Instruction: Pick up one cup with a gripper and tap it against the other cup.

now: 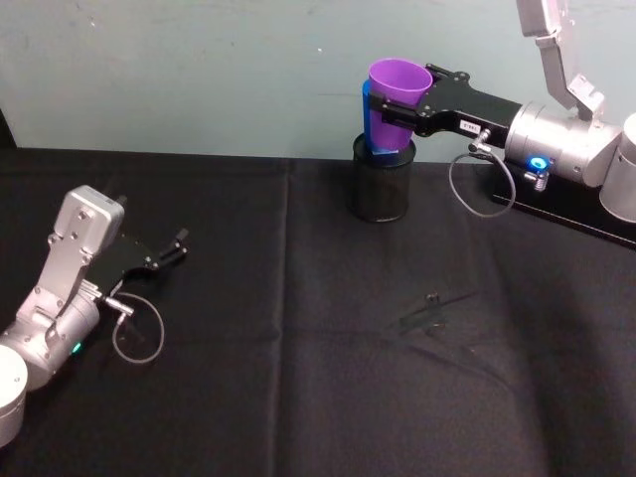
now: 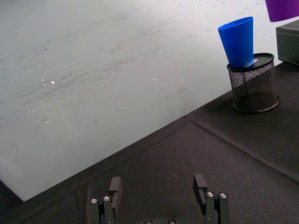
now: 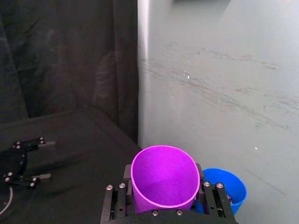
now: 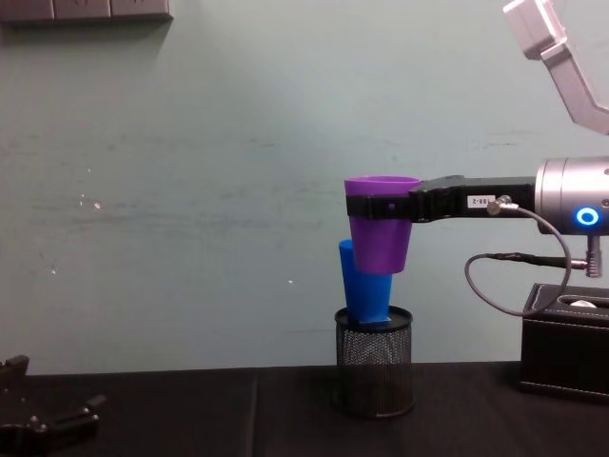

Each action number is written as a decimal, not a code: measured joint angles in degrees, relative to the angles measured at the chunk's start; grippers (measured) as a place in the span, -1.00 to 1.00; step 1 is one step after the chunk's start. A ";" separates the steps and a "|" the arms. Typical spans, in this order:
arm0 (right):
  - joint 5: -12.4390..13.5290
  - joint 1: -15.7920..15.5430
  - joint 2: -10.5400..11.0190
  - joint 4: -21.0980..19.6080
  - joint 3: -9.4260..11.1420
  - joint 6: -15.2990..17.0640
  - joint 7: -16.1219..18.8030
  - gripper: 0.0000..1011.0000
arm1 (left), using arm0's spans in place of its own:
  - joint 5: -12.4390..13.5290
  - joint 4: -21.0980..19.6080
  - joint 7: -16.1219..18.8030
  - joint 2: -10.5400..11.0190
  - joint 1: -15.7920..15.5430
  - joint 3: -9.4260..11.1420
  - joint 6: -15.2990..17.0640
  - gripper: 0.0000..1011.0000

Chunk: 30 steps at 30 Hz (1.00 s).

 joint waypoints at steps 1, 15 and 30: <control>0.25 -0.41 0.35 -0.87 -0.11 0.27 0.00 0.45 | 0.00 0.00 0.00 0.00 0.00 0.00 0.00 0.99; 2.52 -6.56 5.32 -12.74 -1.29 3.47 -0.45 0.45 | 0.00 0.00 0.00 0.00 0.00 0.00 0.00 0.99; 3.24 -15.73 11.50 -22.89 -2.42 0.04 -3.03 0.45 | 0.00 0.00 0.00 0.00 0.00 0.00 0.00 0.99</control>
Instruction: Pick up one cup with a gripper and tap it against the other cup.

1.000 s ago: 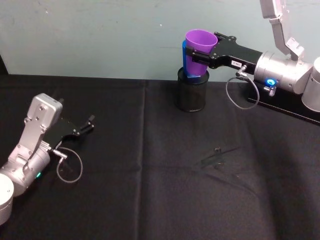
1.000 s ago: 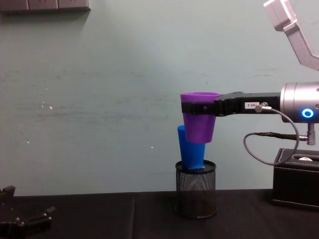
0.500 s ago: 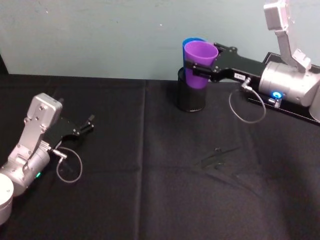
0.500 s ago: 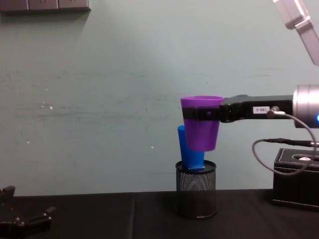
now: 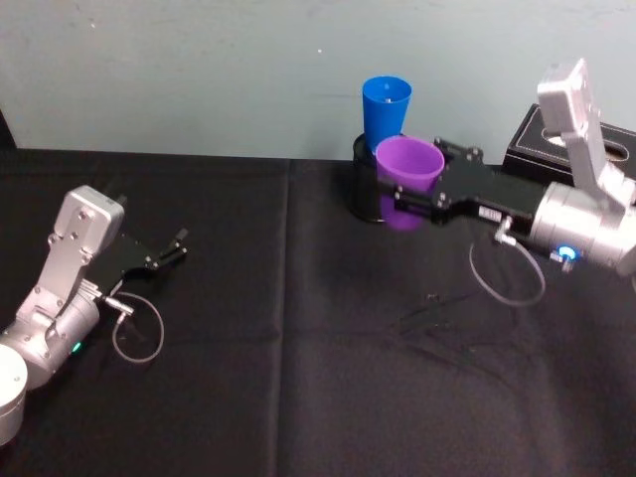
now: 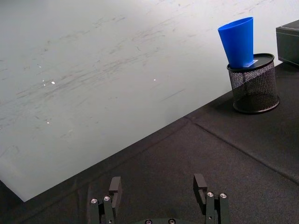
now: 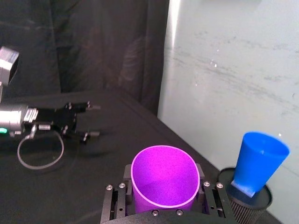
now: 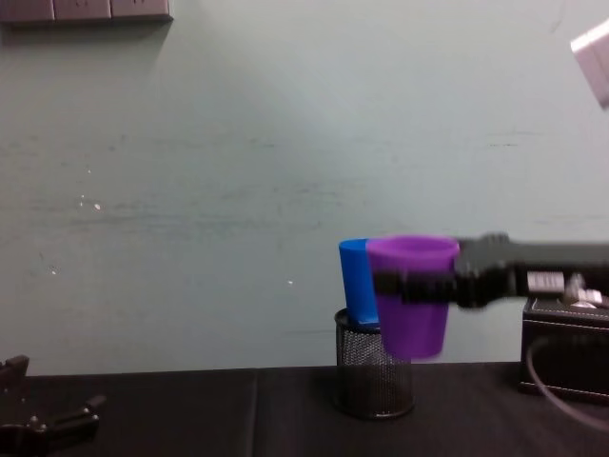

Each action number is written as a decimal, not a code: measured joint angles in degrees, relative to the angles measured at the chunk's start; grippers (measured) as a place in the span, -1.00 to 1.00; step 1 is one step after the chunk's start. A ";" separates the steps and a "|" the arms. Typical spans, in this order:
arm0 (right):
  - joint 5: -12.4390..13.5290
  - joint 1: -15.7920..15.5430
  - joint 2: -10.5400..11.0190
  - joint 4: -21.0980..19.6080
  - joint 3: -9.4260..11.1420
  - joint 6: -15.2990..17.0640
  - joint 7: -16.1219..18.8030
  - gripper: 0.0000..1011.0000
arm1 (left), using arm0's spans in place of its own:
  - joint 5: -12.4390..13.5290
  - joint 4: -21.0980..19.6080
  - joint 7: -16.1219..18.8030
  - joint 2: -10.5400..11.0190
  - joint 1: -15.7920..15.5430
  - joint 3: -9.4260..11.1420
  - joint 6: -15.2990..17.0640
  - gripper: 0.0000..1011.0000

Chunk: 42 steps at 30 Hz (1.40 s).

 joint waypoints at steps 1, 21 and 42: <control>-0.21 -0.91 0.22 0.09 -0.31 -1.29 -0.23 0.45 | 0.00 0.00 0.00 0.00 0.00 0.00 0.00 0.99; -3.95 -4.96 -2.00 9.97 -1.89 -13.03 -0.46 0.45 | 0.00 0.00 0.00 0.00 0.00 0.00 0.00 0.99; -4.16 -4.48 -4.35 15.72 -1.97 -12.69 1.80 0.45 | 0.00 0.00 0.00 0.00 0.00 0.00 0.00 0.99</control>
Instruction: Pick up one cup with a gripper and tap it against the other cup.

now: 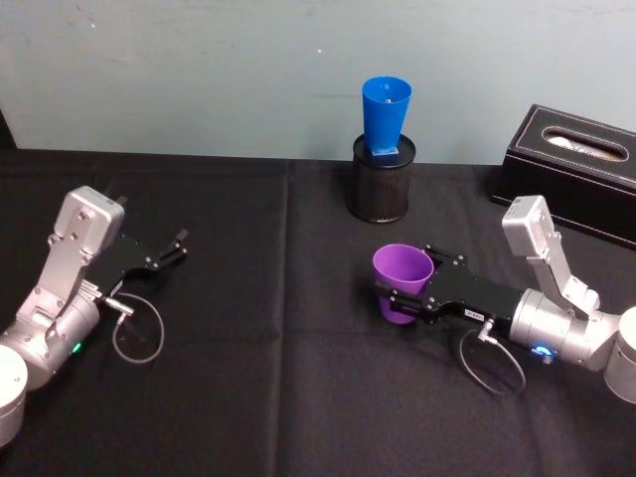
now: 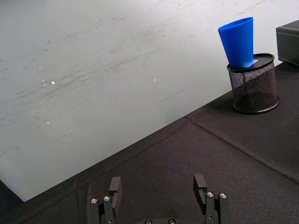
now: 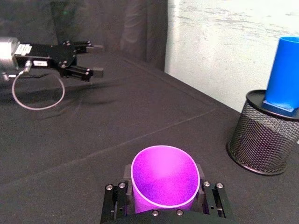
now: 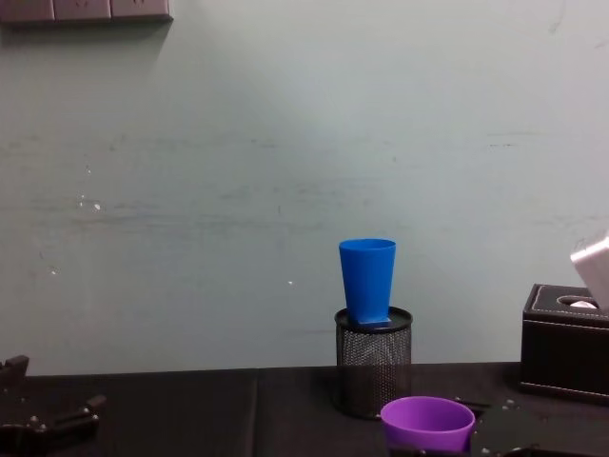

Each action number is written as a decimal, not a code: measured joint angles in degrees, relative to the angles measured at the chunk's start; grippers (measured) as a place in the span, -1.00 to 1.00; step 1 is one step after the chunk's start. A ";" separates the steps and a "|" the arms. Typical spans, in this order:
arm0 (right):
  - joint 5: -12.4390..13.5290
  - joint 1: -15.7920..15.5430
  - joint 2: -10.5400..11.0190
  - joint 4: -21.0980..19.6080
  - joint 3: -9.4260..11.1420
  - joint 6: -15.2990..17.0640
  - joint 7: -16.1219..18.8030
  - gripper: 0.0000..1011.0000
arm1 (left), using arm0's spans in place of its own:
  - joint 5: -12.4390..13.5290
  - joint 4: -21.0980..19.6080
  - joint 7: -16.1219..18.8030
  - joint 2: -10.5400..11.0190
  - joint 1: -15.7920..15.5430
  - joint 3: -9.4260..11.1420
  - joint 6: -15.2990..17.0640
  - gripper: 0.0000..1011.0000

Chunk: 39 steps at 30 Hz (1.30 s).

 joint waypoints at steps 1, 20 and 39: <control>0.17 0.00 -0.04 0.06 0.10 0.12 0.02 0.45 | 0.00 0.00 0.00 0.00 0.00 0.00 0.00 0.99; 0.17 0.01 0.04 -0.06 0.05 0.16 0.05 0.98 | 0.00 0.00 0.00 0.00 0.00 0.00 0.00 0.99; 1.92 -2.40 0.54 -7.85 3.59 1.07 -5.79 0.98 | 0.00 0.00 0.00 0.00 0.00 0.00 0.00 0.99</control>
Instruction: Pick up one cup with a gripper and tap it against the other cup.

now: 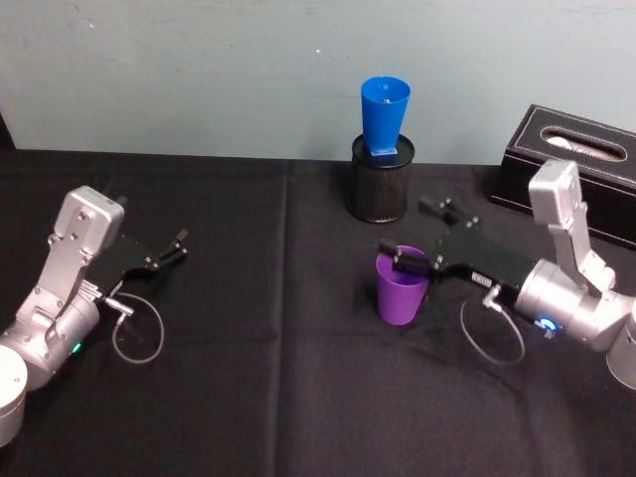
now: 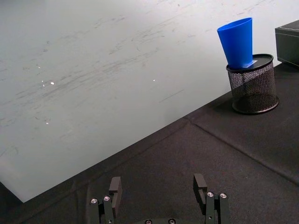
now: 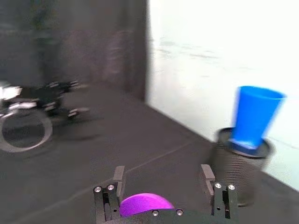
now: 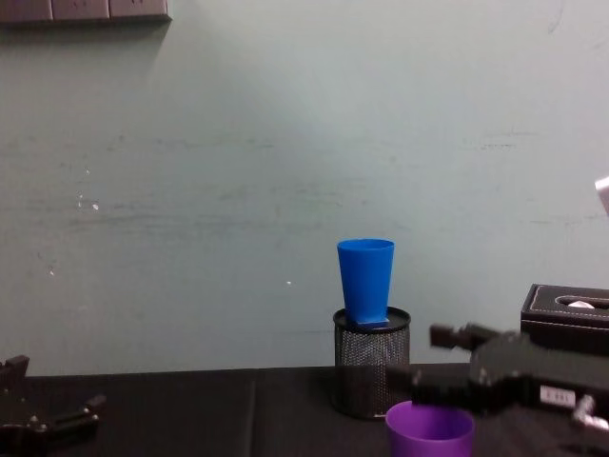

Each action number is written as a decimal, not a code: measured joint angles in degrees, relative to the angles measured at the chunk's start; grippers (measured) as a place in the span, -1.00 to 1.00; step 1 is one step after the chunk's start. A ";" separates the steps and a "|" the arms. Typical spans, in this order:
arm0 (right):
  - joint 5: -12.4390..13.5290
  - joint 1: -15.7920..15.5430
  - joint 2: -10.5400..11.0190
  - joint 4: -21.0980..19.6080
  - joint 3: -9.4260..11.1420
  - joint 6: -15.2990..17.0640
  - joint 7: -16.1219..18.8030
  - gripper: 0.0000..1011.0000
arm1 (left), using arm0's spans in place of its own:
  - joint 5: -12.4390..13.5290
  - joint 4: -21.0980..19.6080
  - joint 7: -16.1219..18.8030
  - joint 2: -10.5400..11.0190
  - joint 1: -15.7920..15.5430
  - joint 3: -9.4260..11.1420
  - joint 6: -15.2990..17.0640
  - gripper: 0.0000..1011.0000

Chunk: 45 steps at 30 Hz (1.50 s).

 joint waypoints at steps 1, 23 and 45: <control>-0.31 -0.20 -0.14 -0.48 0.37 0.50 -1.51 0.98 | 0.00 0.00 0.00 0.00 0.00 0.00 0.00 0.99; -10.38 -1.19 -6.42 2.35 5.39 8.59 -27.85 0.98 | 0.00 0.00 0.00 0.00 0.00 0.00 0.00 0.99; -10.08 -1.31 -6.19 1.83 5.48 8.56 -27.84 0.98 | 0.00 0.00 0.00 0.00 0.00 0.00 0.00 0.99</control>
